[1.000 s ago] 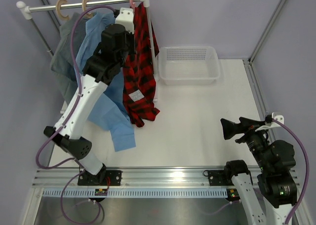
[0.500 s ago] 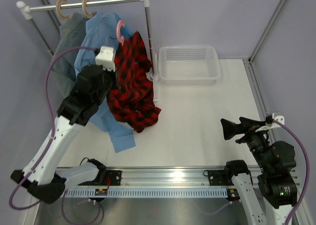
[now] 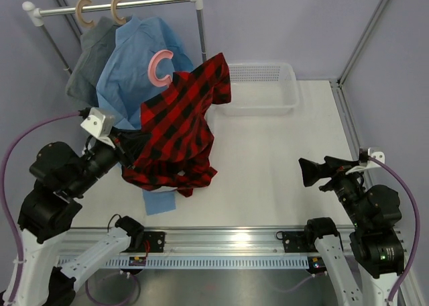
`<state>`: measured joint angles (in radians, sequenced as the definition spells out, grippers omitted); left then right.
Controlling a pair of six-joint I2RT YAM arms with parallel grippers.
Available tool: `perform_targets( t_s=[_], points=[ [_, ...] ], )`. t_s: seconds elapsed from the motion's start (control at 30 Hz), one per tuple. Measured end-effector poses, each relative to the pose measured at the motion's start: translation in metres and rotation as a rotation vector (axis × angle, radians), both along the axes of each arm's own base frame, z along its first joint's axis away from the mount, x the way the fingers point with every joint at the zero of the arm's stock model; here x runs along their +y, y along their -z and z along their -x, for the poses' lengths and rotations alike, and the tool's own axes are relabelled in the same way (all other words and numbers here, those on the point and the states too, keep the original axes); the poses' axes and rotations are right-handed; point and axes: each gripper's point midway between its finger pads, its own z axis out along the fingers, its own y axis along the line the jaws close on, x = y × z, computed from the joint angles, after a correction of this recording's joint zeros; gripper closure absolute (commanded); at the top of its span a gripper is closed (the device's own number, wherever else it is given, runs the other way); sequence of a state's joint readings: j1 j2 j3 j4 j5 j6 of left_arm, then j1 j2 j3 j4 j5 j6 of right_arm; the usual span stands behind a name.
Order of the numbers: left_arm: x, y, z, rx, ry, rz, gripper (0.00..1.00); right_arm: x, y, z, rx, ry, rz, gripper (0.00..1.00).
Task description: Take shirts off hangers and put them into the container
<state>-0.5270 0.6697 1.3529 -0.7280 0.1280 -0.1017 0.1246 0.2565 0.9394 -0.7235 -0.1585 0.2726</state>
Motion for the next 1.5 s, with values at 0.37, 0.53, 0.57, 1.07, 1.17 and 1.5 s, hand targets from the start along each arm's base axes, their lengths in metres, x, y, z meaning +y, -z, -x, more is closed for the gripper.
perform_targets(
  t_s=[0.37, 0.53, 0.57, 1.07, 1.17, 1.5],
  points=[
    [-0.058, -0.031, 0.023, 0.025, 0.367, 0.025, 1.0, 0.001, -0.011, -0.007, 0.017, -0.003, 0.01, 0.01],
    [-0.086, 0.021, -0.002, 0.16, 0.456, -0.043, 1.0, 0.008, -0.013, -0.015, 0.05, -0.038, 0.015, 0.01],
    [-0.091, 0.034, -0.005, 0.187, 0.467, -0.054, 1.0, 0.01, -0.013, -0.017, 0.057, -0.049, 0.018, 0.01],
    [-0.148, 0.153, -0.032, 0.406, 0.524, -0.173, 1.0, 0.049, -0.036, -0.076, 0.06, -0.219, -0.012, 0.07],
    [-0.146, 0.164, -0.037, 0.415, 0.489, -0.175, 1.0, 0.073, -0.034, -0.085, 0.077, -0.299, -0.007, 0.07],
    [-0.136, 0.172, -0.04, 0.397, 0.424, -0.182, 1.0, 0.152, -0.011, -0.104, 0.17, -0.486, 0.042, 0.11]
  ],
)
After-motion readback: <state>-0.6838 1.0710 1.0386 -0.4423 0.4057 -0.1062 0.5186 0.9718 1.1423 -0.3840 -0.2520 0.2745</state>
